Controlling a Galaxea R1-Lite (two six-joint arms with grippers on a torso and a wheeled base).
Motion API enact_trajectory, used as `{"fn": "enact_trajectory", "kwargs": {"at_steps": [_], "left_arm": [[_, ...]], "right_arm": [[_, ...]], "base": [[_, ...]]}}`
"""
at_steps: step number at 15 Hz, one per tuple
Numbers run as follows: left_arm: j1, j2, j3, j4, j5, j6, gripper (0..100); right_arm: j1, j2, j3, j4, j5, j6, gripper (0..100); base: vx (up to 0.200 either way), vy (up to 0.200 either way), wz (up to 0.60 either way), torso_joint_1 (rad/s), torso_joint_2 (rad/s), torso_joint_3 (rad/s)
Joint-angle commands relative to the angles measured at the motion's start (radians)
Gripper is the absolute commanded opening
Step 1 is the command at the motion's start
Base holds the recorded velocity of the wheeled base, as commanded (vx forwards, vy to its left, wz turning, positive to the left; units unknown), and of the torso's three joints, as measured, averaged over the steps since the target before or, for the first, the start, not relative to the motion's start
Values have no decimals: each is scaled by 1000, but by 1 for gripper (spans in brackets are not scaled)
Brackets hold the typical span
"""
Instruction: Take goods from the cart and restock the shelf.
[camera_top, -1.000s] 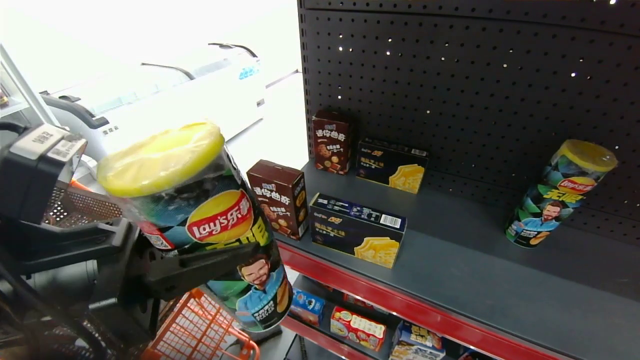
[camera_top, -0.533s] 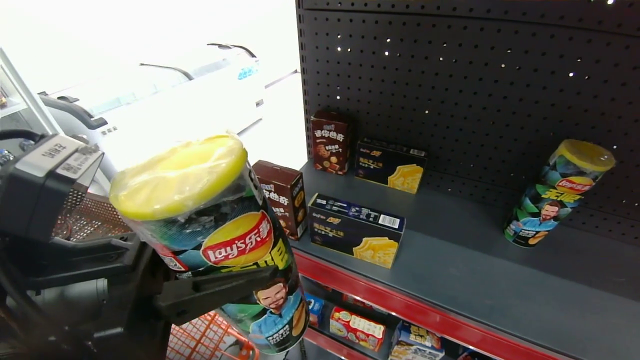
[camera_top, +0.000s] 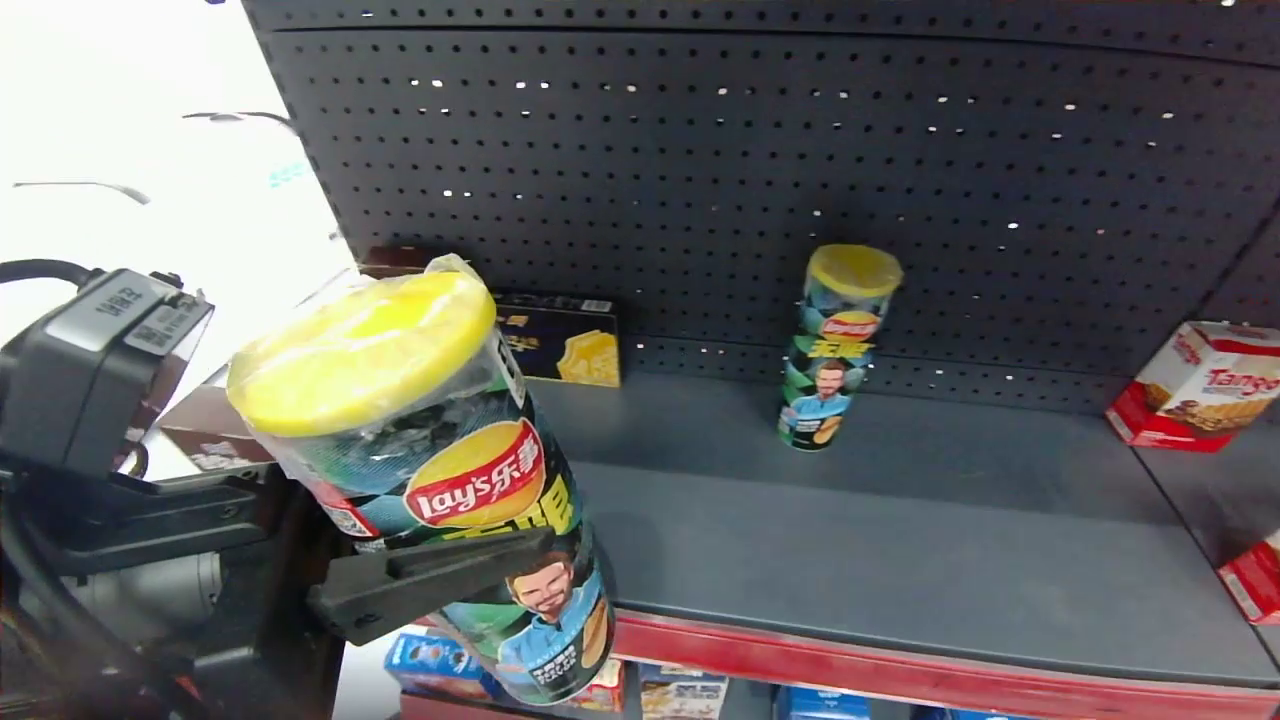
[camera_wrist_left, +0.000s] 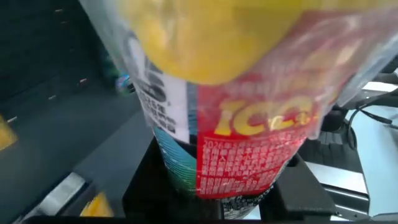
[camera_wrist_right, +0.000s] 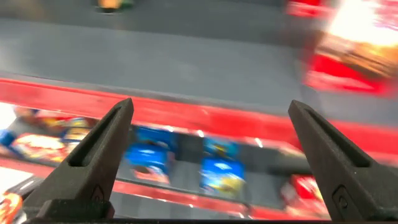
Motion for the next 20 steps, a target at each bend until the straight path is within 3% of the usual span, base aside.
{"fn": "enact_trajectory", "kwargs": {"at_steps": [1, 5, 8, 17, 20], "left_arm": [[1, -2, 0, -1, 0, 0, 0], [1, -9, 0, -1, 0, 0, 0], [1, -14, 2, -1, 0, 0, 0], [4, -43, 23, -1, 2, -5, 0], [30, -52, 22, -1, 0, -17, 0]], "right_arm": [[0, 0, 0, -1, 0, 1, 100], [0, 1, 0, -1, 1, -1, 100], [0, 1, 0, -1, 1, -1, 100], [0, 0, 0, -1, 1, 1, 100], [0, 1, 0, -1, 1, -1, 100]], "base": [[0, 0, 0, 0, 0, 0], [0, 0, 0, 0, 0, 0], [0, 0, -600, 6, 1, 4], [0, 0, 0, 0, 0, 0], [0, 0, 0, 0, 0, 0]]}}
